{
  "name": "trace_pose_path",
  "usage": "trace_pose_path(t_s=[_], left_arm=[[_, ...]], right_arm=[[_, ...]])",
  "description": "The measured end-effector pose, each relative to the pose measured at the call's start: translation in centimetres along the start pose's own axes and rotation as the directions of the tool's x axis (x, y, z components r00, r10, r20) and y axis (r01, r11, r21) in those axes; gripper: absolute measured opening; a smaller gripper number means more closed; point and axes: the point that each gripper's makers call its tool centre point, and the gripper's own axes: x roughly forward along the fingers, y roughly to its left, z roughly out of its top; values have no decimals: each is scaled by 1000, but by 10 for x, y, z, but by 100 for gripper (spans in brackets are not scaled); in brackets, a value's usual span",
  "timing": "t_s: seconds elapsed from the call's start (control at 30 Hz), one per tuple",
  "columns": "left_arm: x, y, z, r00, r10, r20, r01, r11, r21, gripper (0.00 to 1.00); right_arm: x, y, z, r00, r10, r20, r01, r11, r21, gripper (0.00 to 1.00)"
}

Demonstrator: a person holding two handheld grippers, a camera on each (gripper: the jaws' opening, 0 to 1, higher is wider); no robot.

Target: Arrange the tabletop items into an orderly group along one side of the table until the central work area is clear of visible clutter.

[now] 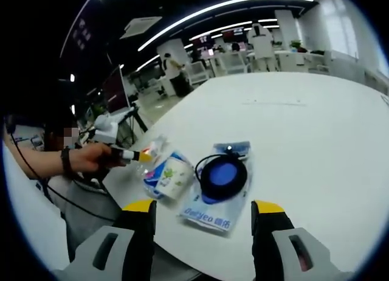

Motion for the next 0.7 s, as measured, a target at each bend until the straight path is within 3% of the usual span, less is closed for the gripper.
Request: trace_pose_path(t_s=[0.4,0.6,0.7], left_arm=[[-9,6,-17,1000,6,-13,-6,1000,-18,37],[-23,4,-35,1000,12,-17,-13,1000,-19,37],[-29,4,-36,1000,12,-20,-13,1000,-23,37]], right_arm=[[4,1,1,1000,7,-2,-7,1000,-2,64],[6,3,1,1000,10,-4,-10,1000,-2,64],[6,3,1,1000,14,-6,-14,1000,-4,64]])
